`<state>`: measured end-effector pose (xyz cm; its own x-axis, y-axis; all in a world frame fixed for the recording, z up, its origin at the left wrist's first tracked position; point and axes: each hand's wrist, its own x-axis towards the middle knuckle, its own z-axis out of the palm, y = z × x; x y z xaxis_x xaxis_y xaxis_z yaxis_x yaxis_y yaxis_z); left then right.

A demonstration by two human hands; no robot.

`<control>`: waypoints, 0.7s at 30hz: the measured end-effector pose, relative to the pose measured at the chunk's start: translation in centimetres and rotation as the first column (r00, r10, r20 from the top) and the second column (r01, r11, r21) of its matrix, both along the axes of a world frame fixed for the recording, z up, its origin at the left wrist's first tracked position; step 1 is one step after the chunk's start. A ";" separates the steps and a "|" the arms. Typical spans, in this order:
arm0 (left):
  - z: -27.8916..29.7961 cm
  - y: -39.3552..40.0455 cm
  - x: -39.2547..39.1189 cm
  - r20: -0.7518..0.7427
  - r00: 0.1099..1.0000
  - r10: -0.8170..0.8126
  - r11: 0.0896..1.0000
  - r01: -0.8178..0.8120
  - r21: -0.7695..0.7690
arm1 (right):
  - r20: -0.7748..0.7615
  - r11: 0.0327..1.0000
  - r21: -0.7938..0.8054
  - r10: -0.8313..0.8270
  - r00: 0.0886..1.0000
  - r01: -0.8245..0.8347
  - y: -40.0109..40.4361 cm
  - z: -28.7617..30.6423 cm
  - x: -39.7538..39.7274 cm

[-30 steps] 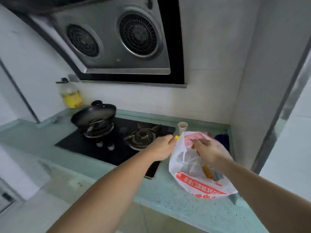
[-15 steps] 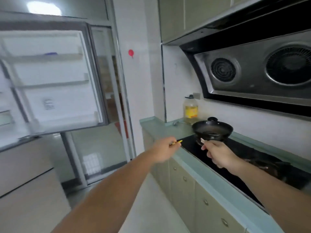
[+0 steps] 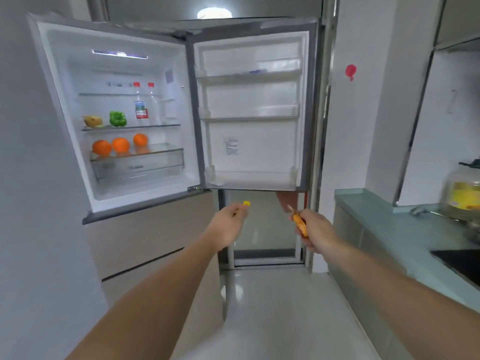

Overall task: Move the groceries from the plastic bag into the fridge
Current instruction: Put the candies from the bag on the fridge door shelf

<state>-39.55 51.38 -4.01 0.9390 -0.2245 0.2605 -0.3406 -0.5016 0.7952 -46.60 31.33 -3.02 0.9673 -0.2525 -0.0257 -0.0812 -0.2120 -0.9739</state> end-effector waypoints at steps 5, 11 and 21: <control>-2.6 7.8 4.0 -0.174 0.968 0.179 0.967 -0.206 -0.150 | -0.059 0.990 0.081 0.124 0.991 -0.119 7.6 -1.6 6.9; -2.6 13.9 9.0 -0.170 0.933 0.317 0.935 -0.338 -0.108 | -0.065 0.960 0.139 0.255 0.965 -0.245 13.3 -2.9 15.7; -0.1 16.9 20.8 -0.091 0.916 0.390 0.921 -0.390 0.016 | 0.010 0.904 0.084 0.420 0.908 -0.419 16.8 -2.1 32.3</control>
<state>-18.73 68.29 -4.14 0.9714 0.1649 0.1708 -0.0451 -0.5782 0.8147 -14.34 48.18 -5.16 0.9831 0.1796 -0.0368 -0.0101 -0.1475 -0.9890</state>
